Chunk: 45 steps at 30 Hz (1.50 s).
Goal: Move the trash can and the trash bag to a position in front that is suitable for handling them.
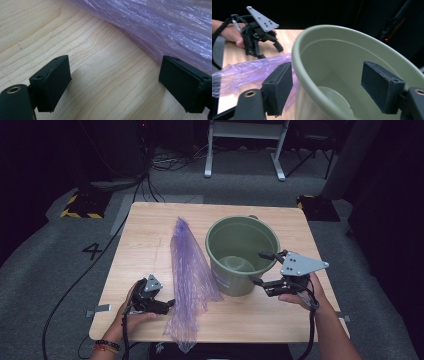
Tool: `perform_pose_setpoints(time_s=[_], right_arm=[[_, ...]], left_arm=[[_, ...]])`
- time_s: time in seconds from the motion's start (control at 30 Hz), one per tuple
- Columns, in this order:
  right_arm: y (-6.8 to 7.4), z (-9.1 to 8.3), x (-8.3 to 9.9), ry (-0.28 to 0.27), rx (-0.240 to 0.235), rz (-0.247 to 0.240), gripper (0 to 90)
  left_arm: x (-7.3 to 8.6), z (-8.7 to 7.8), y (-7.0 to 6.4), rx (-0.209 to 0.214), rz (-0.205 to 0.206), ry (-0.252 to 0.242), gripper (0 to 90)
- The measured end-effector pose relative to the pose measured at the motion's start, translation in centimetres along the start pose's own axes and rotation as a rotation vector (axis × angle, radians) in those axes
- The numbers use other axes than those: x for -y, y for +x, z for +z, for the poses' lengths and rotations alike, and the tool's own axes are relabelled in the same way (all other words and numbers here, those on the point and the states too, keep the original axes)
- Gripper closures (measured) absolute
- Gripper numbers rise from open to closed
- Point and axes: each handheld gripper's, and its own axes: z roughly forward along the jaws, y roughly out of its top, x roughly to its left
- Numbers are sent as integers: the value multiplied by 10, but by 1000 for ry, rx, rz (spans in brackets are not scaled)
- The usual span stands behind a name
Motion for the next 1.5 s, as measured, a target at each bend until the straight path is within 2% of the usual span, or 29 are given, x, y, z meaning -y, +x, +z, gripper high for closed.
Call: perform_pose_setpoints(time_s=[0.2,0.27,0.3,0.37,0.5,0.63,0.8,0.87,0.9,0.93,1.0,1.1,1.13,1.17,1.23,1.3,1.4,1.5], right_arm=[[-6,-19,17,-4,35,37,233],[-12,-27,29,19,49,58,225],[-12,-27,29,19,49,58,225],[-19,-31,42,39,64,96,228],[-23,-31,54,67,82,111,231],[-27,-26,76,134,97,135,252],[-32,-21,94,172,116,167,252],[-36,-17,108,211,128,196,253],[-36,-17,108,211,128,196,253],[-37,-13,118,243,135,212,253],[-38,-11,123,258,137,221,253],[-39,-3,144,318,137,244,252],[-39,-3,144,318,137,244,252],[-39,0,154,337,127,266,252],[-39,3,163,356,121,275,252],[-40,5,169,356,120,294,253],[-41,6,175,324,108,335,255],[-37,9,174,311,99,329,254]], left_arm=[[0,0,0,0,0,0,104],[0,0,0,-1,1,0,104],[0,0,0,-1,1,0,104],[0,0,0,0,0,0,104],[0,0,0,0,0,0,104],[0,0,0,0,0,0,104],[0,0,0,-1,0,0,103],[0,0,-1,-4,-3,0,104],[0,0,-1,-4,-3,0,104],[0,0,-1,-5,-5,1,104],[0,0,-2,-6,-6,0,105],[-1,0,-4,-4,-12,-1,107],[-1,0,-4,-4,-12,-1,112],[-1,1,-4,-1,-5,-2,117],[-2,2,-5,4,1,-2,124],[-4,3,-7,6,5,-3,133],[-6,4,-10,15,18,-8,155],[-7,6,-13,30,29,-10,163]])
